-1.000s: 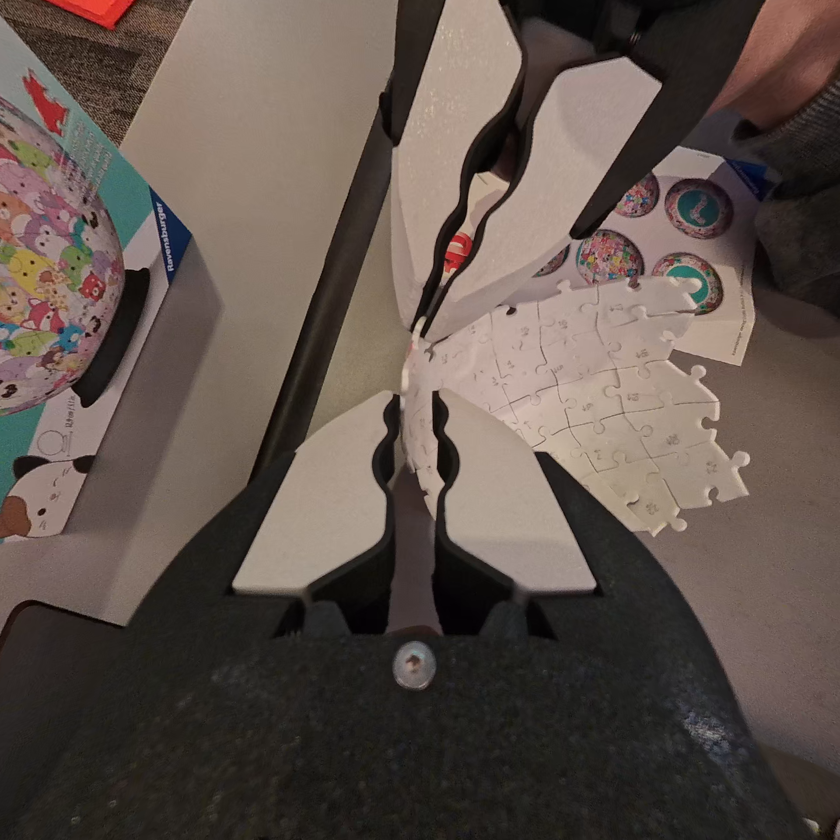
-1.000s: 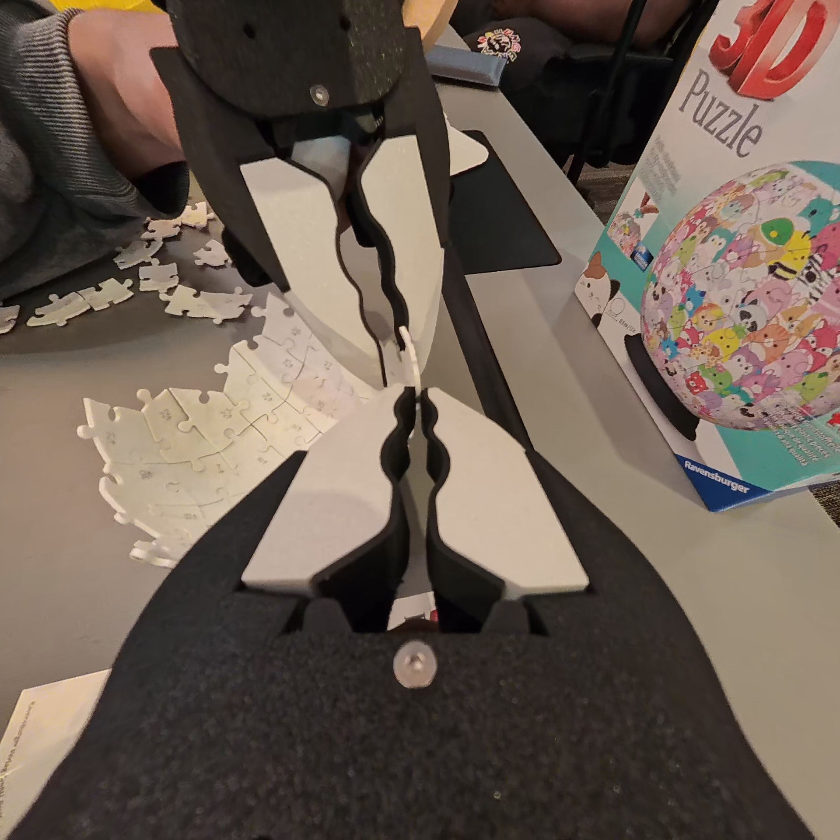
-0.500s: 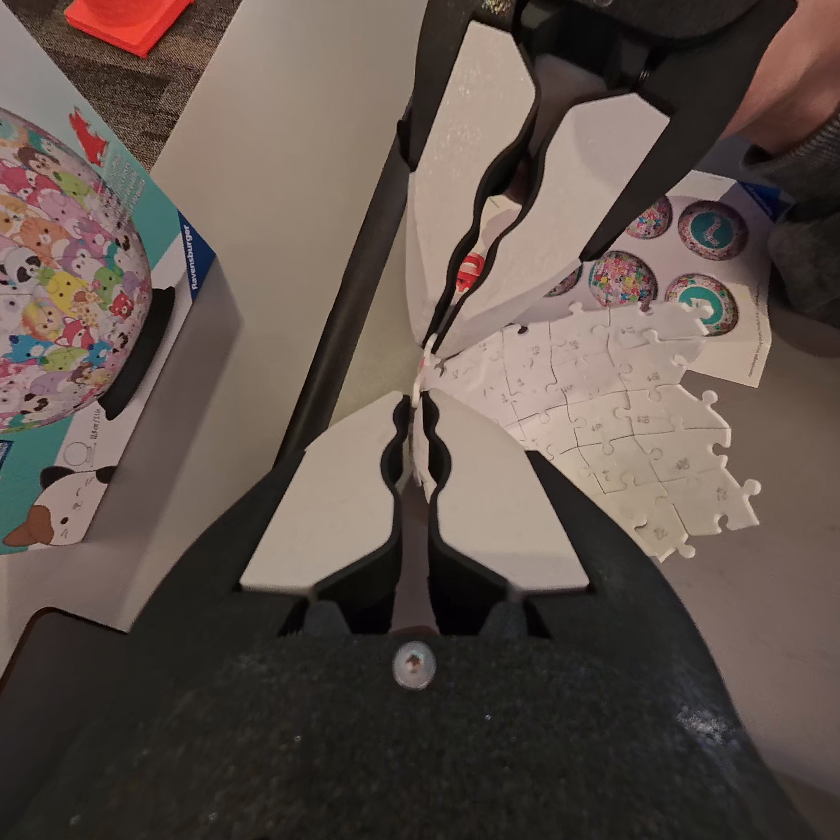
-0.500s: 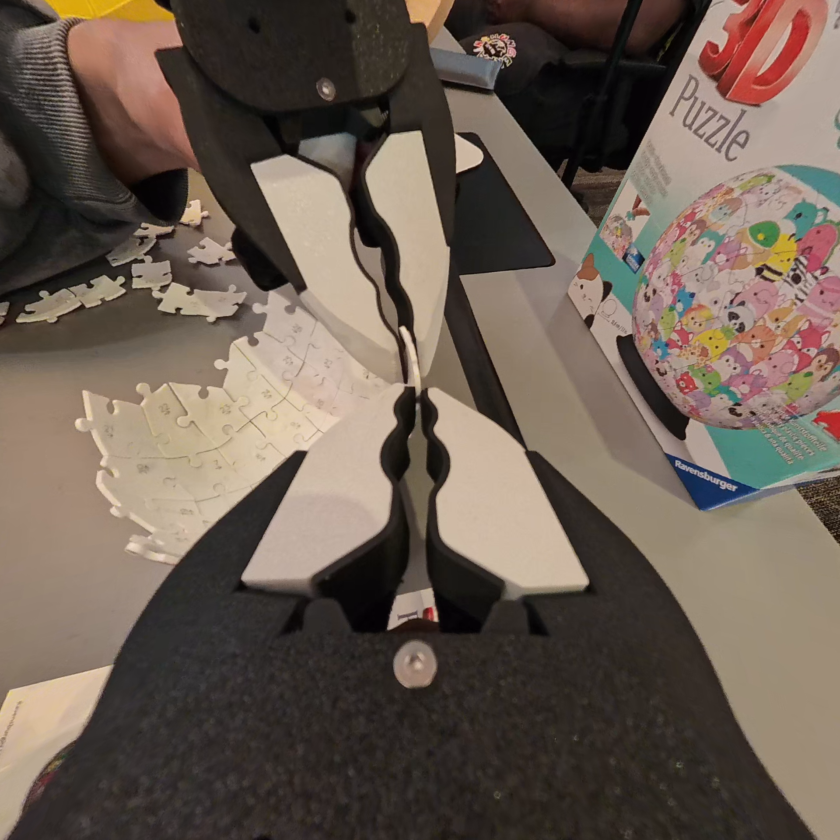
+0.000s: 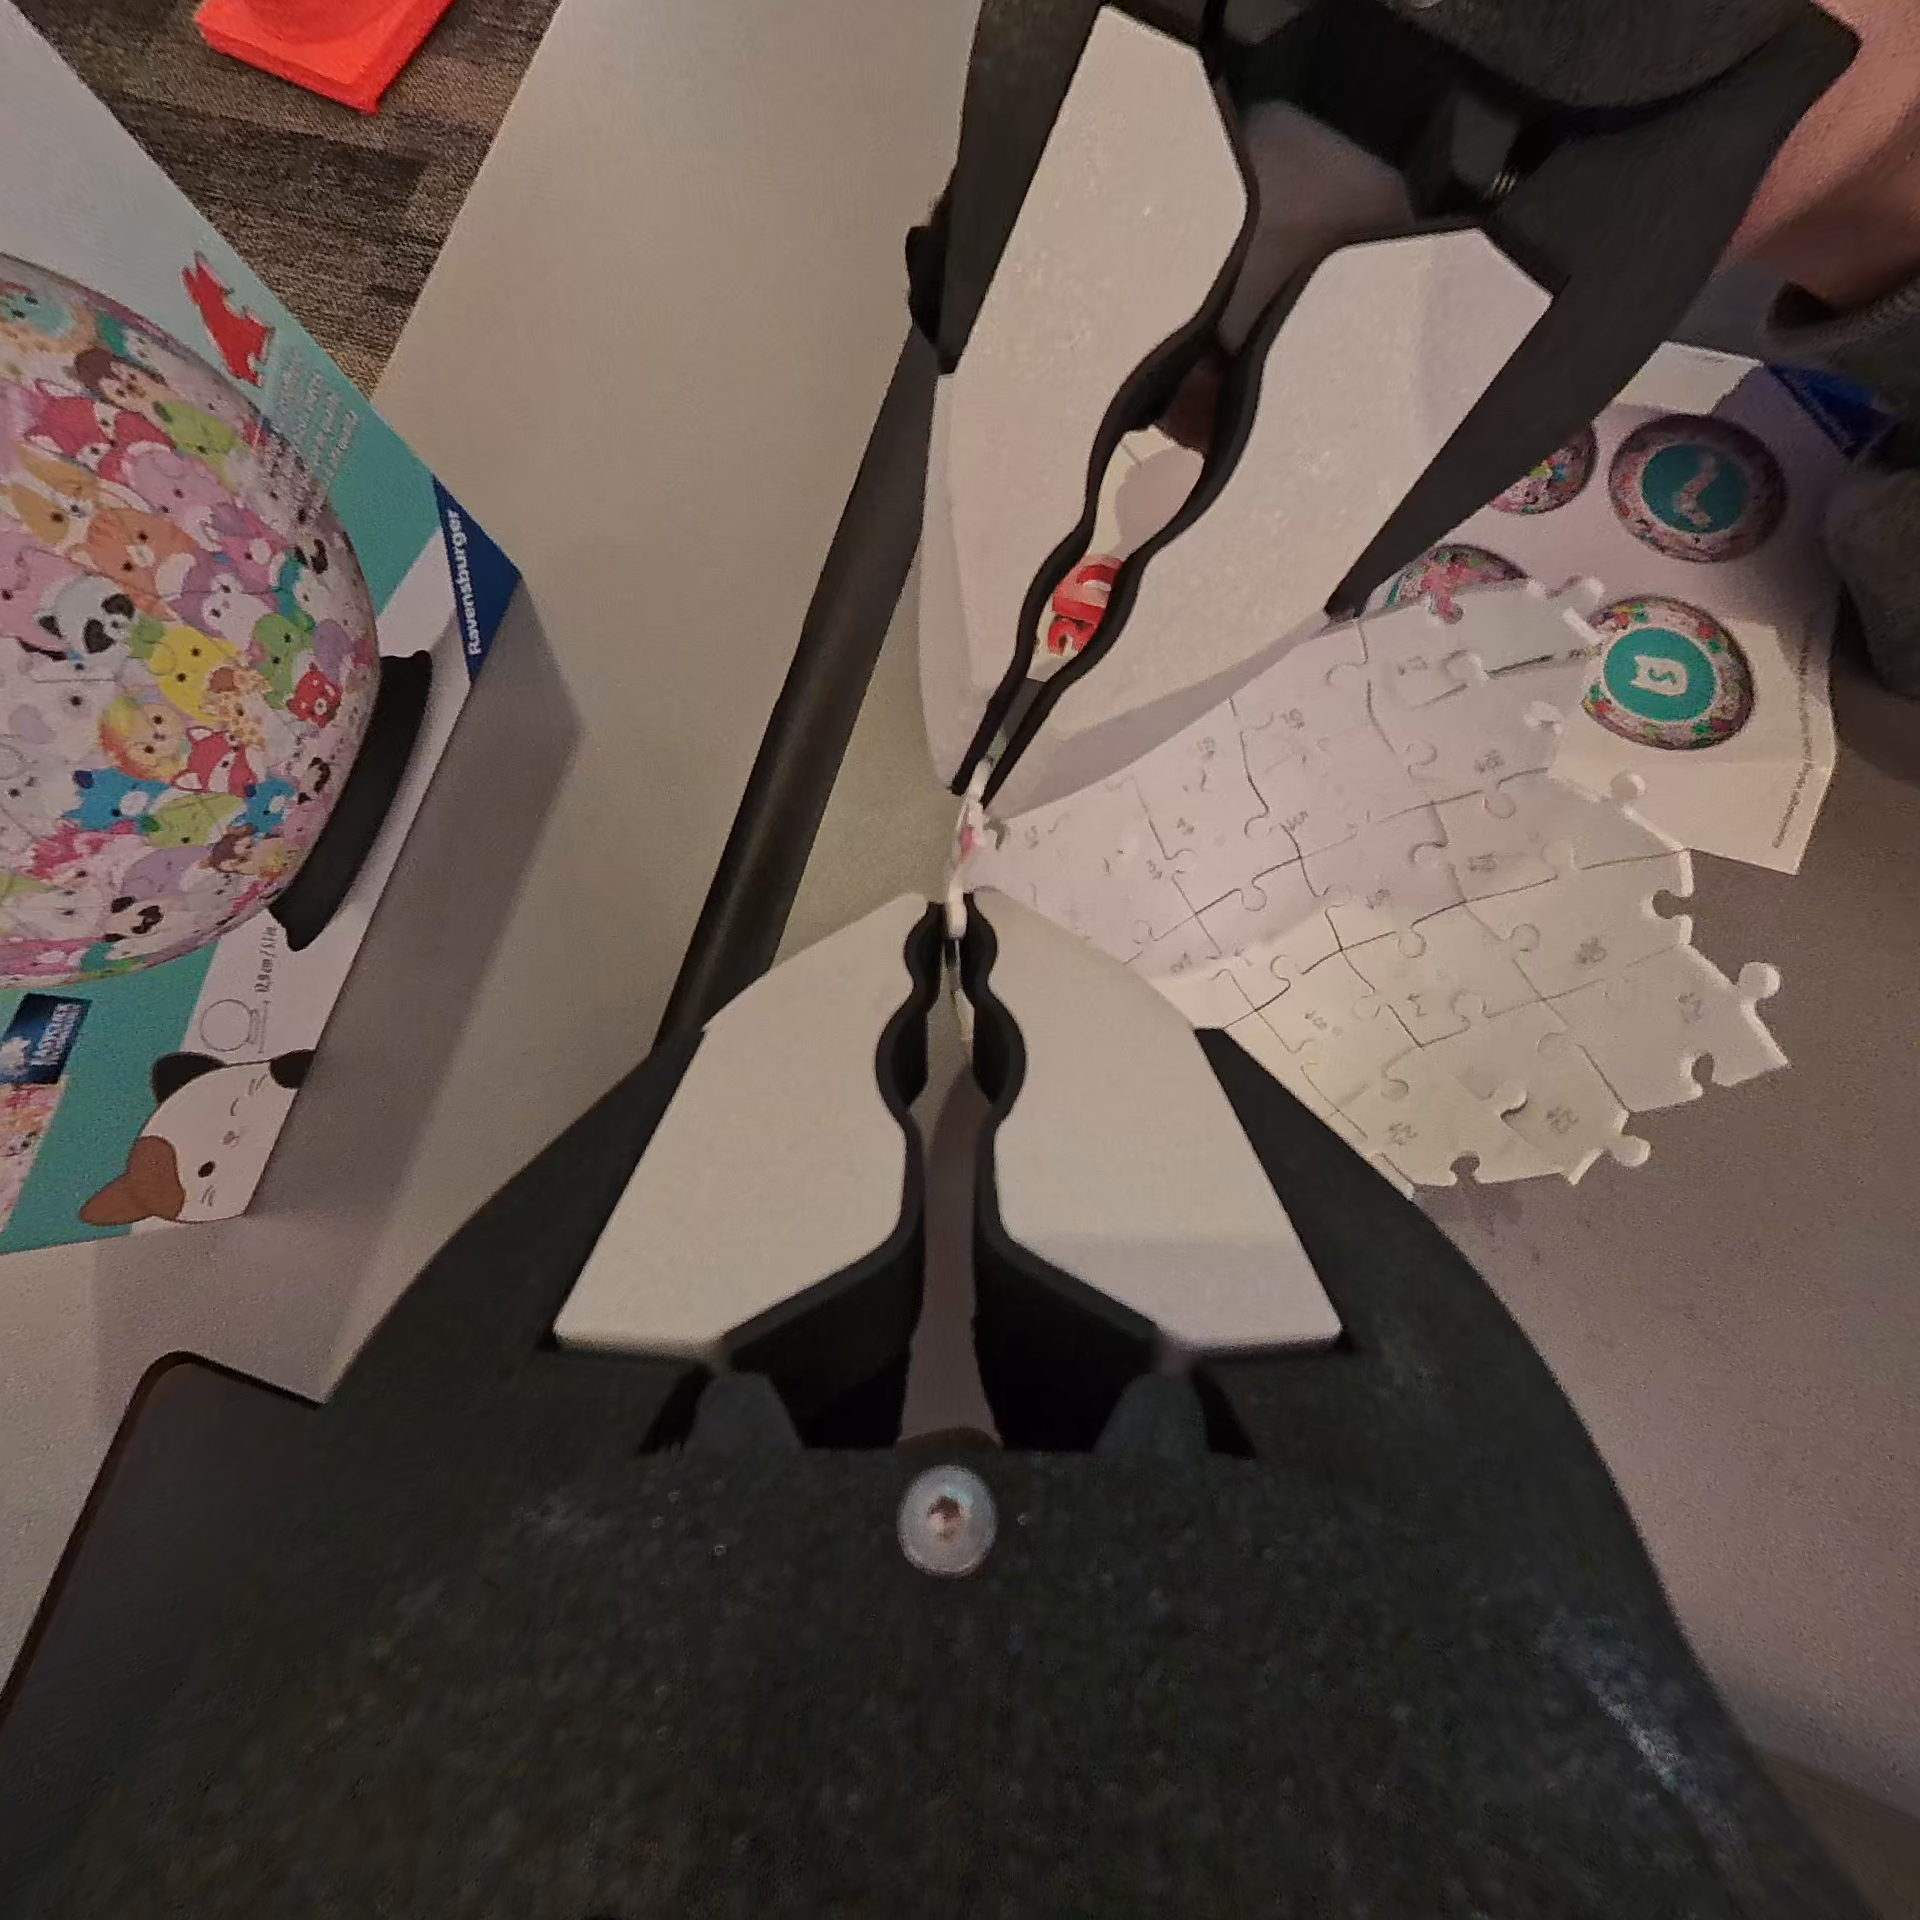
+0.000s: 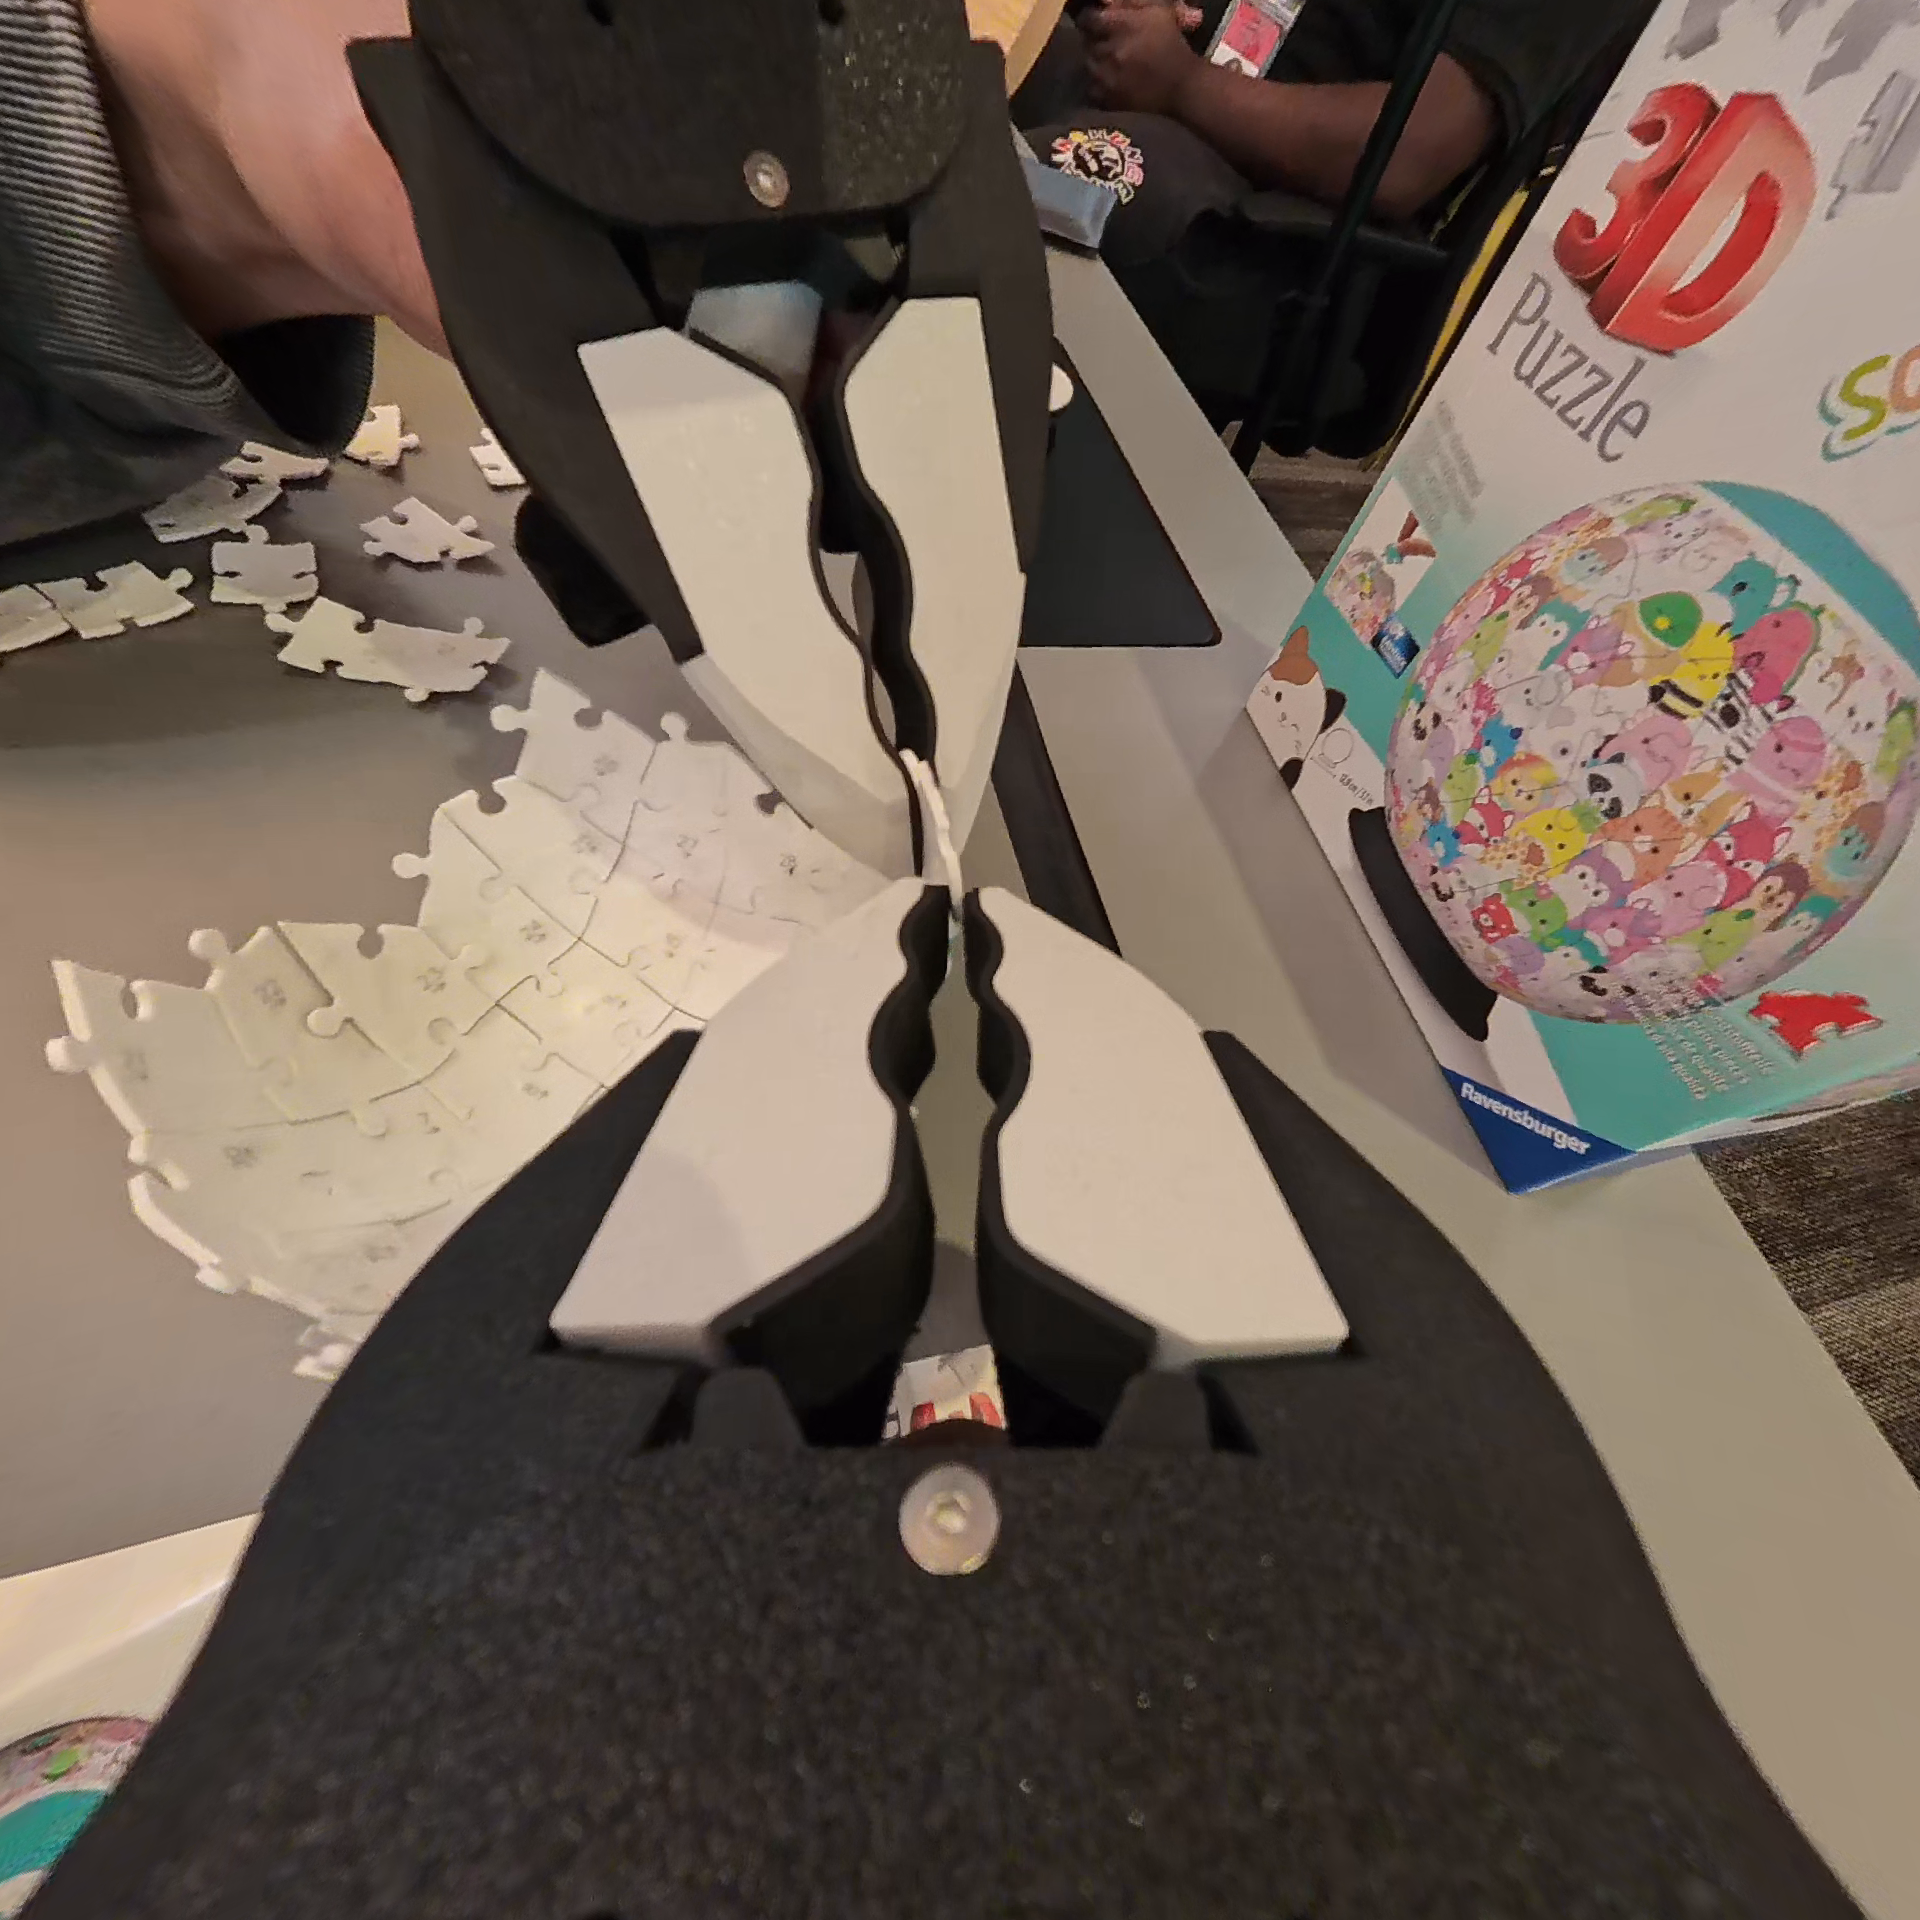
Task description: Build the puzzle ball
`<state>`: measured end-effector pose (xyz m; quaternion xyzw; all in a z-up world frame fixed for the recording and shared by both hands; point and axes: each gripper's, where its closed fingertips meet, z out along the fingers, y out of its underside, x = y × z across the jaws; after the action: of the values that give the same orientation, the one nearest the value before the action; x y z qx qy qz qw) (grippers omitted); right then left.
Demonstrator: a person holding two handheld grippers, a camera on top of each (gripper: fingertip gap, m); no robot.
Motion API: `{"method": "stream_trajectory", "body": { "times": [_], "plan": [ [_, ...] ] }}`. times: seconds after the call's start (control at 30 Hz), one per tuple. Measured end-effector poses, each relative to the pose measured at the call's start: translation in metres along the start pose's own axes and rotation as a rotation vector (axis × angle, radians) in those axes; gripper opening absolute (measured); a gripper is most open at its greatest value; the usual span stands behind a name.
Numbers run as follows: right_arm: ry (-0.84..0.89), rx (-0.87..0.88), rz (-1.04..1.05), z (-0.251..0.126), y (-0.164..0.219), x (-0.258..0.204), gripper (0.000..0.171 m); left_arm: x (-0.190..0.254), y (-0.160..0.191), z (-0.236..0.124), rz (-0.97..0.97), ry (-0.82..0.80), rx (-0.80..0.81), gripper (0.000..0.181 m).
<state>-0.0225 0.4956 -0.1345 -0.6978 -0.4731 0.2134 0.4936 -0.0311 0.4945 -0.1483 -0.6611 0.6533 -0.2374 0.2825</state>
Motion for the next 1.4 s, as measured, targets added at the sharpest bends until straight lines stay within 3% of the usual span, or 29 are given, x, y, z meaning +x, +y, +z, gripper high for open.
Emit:
{"method": "stream_trajectory", "body": {
  "times": [0.17, 0.27, 0.4, 0.73, 1.4],
  "plan": [
    [-0.012, 0.003, 0.014, -0.003, 0.001, 0.0, 0.005, 0.001, 0.001, 0.001, 0.004, 0.0, -0.014, 0.002],
    [-0.034, 0.006, 0.084, -0.008, 0.003, 0.001, 0.025, 0.001, 0.002, 0.001, 0.008, -0.002, -0.018, 0.002],
    [-0.13, -0.015, 0.137, -0.004, 0.008, -0.006, 0.028, 0.002, 0.0, 0.001, 0.02, -0.002, -0.016, 0.002],
    [-0.207, -0.054, 0.055, 0.012, 0.008, -0.008, 0.003, 0.004, 0.0, 0.002, 0.022, 0.022, -0.002, 0.002],
    [-0.256, -0.061, 0.097, 0.013, 0.015, -0.012, 0.003, 0.008, 0.003, -0.002, 0.032, 0.042, -0.028, 0.007]
  ]
}}
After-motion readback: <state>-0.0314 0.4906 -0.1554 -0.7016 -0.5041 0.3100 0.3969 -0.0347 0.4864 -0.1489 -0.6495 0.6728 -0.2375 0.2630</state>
